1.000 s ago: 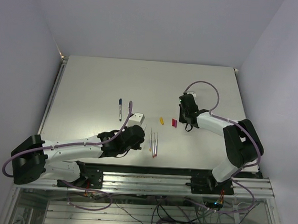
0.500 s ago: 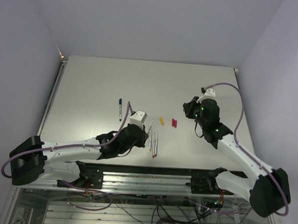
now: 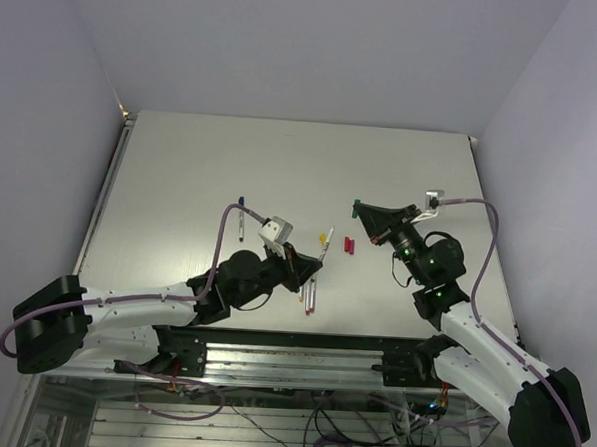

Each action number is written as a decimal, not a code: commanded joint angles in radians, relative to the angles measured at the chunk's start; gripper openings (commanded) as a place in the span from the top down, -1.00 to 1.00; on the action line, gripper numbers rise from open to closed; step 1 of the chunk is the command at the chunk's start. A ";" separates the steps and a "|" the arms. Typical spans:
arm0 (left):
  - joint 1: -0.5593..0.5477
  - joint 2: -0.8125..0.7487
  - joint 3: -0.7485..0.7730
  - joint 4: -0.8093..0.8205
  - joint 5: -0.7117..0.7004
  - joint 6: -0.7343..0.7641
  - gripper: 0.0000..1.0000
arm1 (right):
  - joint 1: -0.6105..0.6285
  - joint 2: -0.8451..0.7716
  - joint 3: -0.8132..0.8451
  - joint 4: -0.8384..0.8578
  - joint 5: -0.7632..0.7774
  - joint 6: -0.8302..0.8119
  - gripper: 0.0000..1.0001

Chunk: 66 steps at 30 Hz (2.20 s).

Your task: Insert the pens into the pen caps

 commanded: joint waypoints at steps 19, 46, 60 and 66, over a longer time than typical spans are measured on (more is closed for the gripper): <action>-0.005 0.077 -0.011 0.345 0.122 0.026 0.86 | 0.004 0.112 -0.124 0.620 -0.159 0.266 1.00; -0.005 0.056 0.003 0.334 0.131 0.046 0.86 | 0.042 0.124 -0.125 0.596 -0.144 0.224 1.00; -0.005 0.017 0.008 0.279 0.113 0.061 0.86 | 0.066 0.124 -0.129 0.604 -0.126 0.225 1.00; -0.005 0.033 0.006 0.303 0.105 0.054 0.86 | 0.094 0.142 -0.121 0.613 -0.122 0.230 1.00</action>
